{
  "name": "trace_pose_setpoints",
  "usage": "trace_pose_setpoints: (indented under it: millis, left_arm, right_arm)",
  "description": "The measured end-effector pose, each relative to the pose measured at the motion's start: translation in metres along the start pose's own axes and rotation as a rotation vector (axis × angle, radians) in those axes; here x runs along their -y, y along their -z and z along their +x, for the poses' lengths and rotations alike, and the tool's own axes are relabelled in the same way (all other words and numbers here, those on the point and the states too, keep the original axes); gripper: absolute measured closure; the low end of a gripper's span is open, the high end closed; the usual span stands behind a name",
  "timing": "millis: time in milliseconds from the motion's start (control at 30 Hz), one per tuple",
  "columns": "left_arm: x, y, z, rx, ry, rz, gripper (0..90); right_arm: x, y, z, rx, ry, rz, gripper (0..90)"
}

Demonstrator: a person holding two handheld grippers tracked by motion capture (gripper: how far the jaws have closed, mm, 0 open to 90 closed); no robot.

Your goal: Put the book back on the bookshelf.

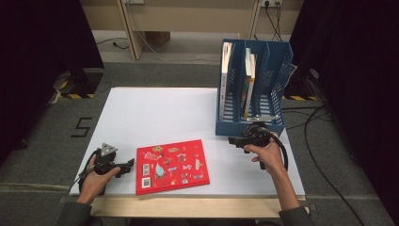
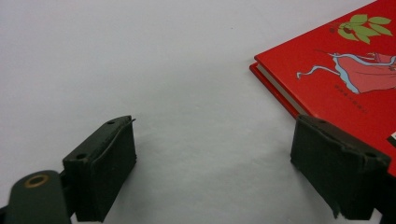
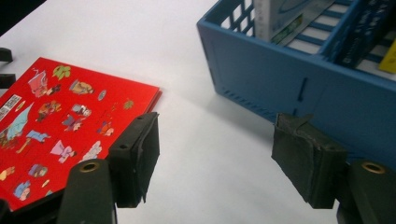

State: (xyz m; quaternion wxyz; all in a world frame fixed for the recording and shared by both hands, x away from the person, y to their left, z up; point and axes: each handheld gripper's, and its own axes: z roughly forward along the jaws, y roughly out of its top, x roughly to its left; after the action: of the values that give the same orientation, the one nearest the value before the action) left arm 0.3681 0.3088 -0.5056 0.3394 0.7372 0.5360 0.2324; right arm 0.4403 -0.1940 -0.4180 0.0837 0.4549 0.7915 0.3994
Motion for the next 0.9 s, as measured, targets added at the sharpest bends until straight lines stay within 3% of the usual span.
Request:
trace_pose_setpoints:
  millis: [233,500,900]
  left_arm:
    - [0.0,0.0,0.0,0.002,-0.001,0.001,13.0]
    - [0.0,0.001,0.0,0.01,-0.005,0.006,13.2]
    - [0.002,0.005,-0.008,0.08,-0.06,0.019,13.1]
  right_arm:
    - [0.005,-0.005,0.009,-0.029,-0.007,0.011,31.7]
    - [0.013,-0.025,0.023,-0.067,0.011,0.06,31.2]
    - [0.02,-0.053,0.043,-0.144,0.01,0.123,30.3]
